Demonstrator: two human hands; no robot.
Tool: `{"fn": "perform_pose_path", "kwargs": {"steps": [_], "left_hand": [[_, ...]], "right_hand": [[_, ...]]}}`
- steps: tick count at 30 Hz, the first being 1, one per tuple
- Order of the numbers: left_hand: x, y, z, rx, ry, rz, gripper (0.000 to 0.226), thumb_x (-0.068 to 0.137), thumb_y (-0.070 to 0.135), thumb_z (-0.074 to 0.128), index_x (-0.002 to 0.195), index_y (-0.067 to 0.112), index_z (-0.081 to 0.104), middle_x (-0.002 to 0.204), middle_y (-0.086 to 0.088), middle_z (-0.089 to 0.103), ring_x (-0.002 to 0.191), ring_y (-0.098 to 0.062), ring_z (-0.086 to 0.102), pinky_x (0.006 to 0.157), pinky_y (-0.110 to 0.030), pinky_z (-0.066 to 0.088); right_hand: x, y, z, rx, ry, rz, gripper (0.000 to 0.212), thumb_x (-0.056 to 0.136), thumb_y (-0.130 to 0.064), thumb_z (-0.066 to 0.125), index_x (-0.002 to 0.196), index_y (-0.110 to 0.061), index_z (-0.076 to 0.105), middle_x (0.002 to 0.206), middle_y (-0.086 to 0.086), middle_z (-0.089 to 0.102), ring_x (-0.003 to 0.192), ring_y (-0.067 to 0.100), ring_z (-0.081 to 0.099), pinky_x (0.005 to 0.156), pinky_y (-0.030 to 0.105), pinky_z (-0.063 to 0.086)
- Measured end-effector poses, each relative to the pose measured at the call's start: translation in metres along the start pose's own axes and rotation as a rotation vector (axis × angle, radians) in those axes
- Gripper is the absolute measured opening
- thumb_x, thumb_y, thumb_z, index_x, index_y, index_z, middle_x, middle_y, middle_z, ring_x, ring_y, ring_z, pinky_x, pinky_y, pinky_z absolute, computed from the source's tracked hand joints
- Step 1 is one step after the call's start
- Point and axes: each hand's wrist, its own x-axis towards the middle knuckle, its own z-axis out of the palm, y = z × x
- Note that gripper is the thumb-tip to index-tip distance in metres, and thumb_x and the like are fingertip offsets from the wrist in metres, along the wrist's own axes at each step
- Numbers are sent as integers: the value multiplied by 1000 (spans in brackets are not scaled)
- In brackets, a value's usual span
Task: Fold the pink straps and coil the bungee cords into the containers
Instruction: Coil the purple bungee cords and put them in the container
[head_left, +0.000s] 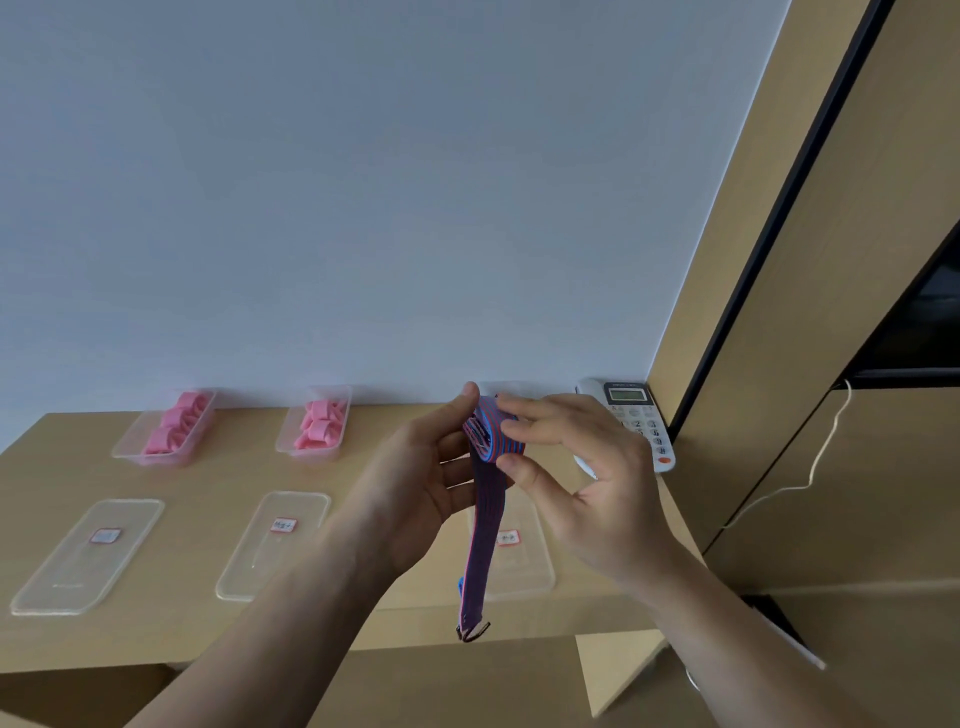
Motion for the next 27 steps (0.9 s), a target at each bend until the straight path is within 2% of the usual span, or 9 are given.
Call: {"fn": "perform_pose_path", "kwargs": {"steps": [5,8,10,13,15,17,20,23,27], "left_hand": [[4,5,-6,1,-11,49,25,77,26,76,94,9,84,100,-14,78,77,-23,74,66,-34,63],[5,7,-7,54,-30,89,25,78,20,73,98,9,83,104,-15,77,82,-23,74,71,-35,63],[5,5,-8,118,-42,121,23,83,16,71,103,10,82,105,-16,77,88,-26,73,75,-37,63],[4,3,-7,144,-50,160,38,86,7,71,124,8,69,116,-19,76,99,-33,74,79,-39,63],[3,2,-7,143,-53,160,54,79,9,72,132,10,59,116,-19,76,102,-34,76,81,-39,63],[2,2,-6,168,-63,147,63,76,11,74,136,12,54,115,-18,77,104,-35,76,85,-43,62],[1,2,-7,209,-76,111,70,77,14,79,141,7,52,117,-19,76,108,-35,74,94,-53,59],[-1,0,-8,213,-46,93,68,77,20,82,139,7,56,116,-19,76,102,-33,74,94,-55,59],[-4,-6,-7,281,-87,66,45,83,48,78,116,17,76,108,-6,78,91,-25,73,92,-52,59]], "right_hand": [[-4,2,2,-24,-53,0,14,73,-5,87,83,-7,77,113,-1,74,103,26,65,90,42,51],[-2,0,1,-23,-59,12,10,75,-8,85,83,-10,79,107,-4,75,102,19,66,90,39,52],[4,-1,-1,1,-39,64,19,76,-9,83,93,-12,78,108,-5,74,106,12,66,89,40,52],[14,-3,-6,94,-185,374,59,74,-21,80,130,-21,61,129,-10,62,122,8,56,99,36,48],[20,-4,-10,202,-376,547,72,73,-27,75,141,-24,51,133,-13,60,128,3,51,111,37,41],[24,-4,-14,252,-439,552,63,73,-22,75,134,-22,57,126,-9,65,124,7,55,112,43,39],[27,-3,-17,198,-388,503,60,71,-15,78,128,-16,61,121,-3,68,118,12,60,107,43,44],[24,-1,-16,173,-362,484,63,70,-6,82,128,-17,60,121,-5,68,118,10,61,107,42,45],[28,-3,-15,213,-286,449,64,67,-9,80,124,-30,60,120,-7,69,118,12,62,108,42,45]]}}
